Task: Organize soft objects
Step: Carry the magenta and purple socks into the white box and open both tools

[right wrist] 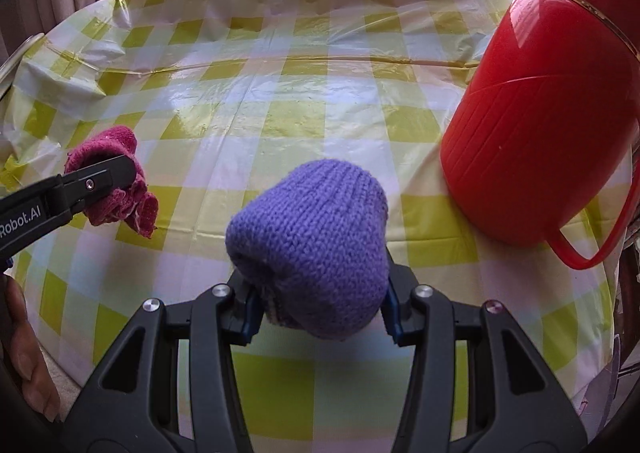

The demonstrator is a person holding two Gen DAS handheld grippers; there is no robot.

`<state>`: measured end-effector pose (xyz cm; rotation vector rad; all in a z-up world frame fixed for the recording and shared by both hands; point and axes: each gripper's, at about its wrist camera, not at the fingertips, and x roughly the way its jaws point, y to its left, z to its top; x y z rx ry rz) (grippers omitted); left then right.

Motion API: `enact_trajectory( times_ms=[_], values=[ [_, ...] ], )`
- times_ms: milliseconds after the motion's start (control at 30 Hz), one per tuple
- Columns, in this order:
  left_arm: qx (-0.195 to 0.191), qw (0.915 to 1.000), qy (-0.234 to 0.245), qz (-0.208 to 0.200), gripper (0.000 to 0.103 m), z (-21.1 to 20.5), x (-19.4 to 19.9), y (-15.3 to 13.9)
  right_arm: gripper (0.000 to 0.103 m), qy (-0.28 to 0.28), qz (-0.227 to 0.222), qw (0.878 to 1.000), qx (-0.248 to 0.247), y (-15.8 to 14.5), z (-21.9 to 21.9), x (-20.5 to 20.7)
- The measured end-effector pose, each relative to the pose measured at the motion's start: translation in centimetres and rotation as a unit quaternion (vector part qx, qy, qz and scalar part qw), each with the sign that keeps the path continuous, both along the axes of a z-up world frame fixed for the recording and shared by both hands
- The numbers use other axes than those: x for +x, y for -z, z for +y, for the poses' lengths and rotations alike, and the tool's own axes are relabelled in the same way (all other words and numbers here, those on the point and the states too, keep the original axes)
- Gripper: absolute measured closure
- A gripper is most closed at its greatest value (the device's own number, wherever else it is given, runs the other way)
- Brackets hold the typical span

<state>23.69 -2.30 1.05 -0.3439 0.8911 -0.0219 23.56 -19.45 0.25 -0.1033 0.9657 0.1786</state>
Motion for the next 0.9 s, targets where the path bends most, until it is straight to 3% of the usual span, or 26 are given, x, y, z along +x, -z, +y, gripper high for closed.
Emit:
enact_trajectory(
  times_ms=[467, 700, 900],
  values=[
    [0.003, 0.9978, 0.061, -0.026, 0.066, -6.5, -7.6, -2.7, 0.052, 0.014, -0.020, 1.000, -0.003, -2.8, -6.2, -8.3],
    [-0.007, 0.9935, 0.105, -0.043, 0.066, -10.6, -11.0, -4.5, 0.052, 0.042, -0.023, 0.999, -0.025, -4.3, -12.3, -13.1],
    [-0.019, 0.9851, 0.161, -0.058, 0.066, -15.4, -14.0, -5.8, 0.052, 0.093, -0.028, 0.994, -0.042, -5.8, -18.9, -17.2]
  ],
)
